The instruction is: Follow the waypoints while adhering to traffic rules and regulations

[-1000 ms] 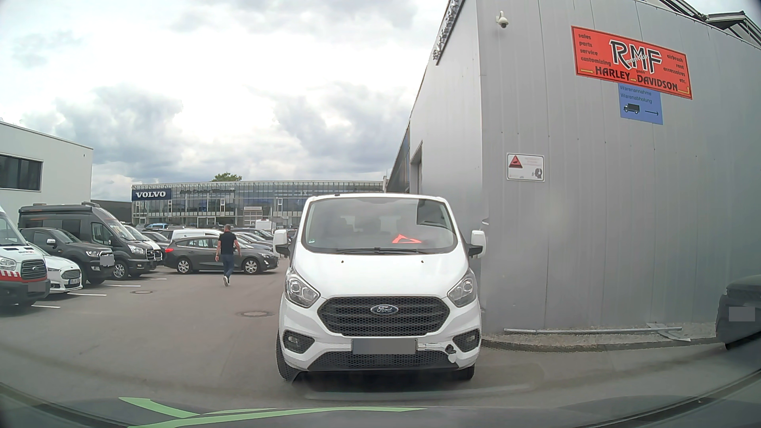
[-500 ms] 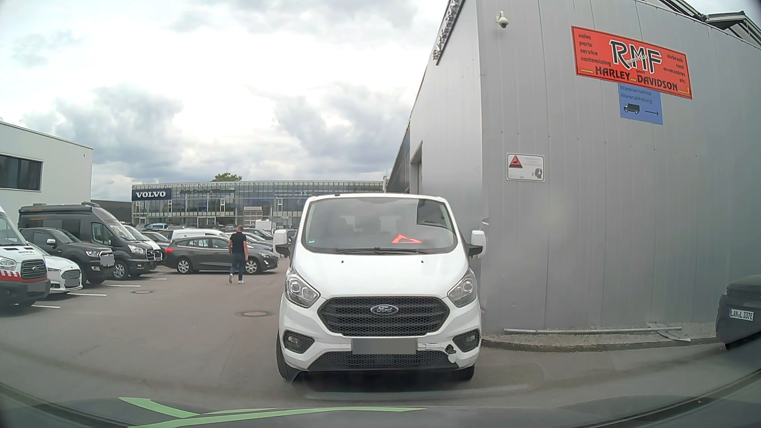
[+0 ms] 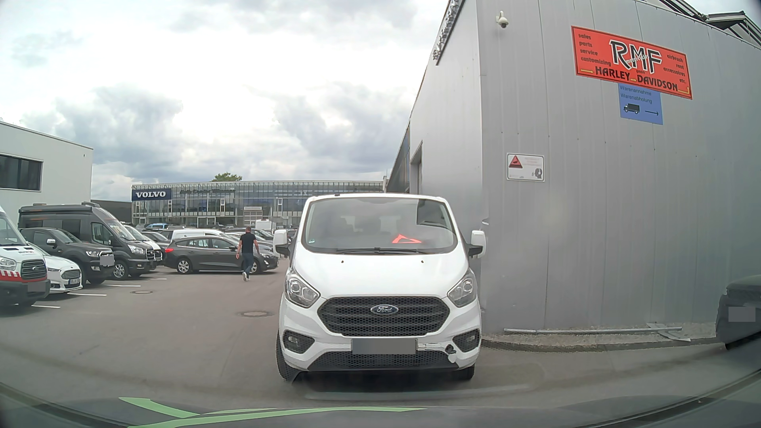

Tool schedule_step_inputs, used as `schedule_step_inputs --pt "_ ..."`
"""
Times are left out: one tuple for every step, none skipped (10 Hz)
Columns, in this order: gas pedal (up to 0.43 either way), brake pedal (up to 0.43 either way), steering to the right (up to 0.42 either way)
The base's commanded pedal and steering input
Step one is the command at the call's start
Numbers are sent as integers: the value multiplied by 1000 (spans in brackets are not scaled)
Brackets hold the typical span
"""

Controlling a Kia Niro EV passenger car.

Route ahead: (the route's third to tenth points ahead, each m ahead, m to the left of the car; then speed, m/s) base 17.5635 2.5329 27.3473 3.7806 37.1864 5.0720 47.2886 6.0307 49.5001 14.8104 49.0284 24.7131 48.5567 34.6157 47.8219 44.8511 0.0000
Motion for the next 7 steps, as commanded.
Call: schedule_step_inputs --pt "0 409 -462" --pt "0 409 -462" --pt "0 415 -462" --pt "0 409 -462" --pt "0 409 -462" --pt "0 409 -463" --pt "0 415 -462"
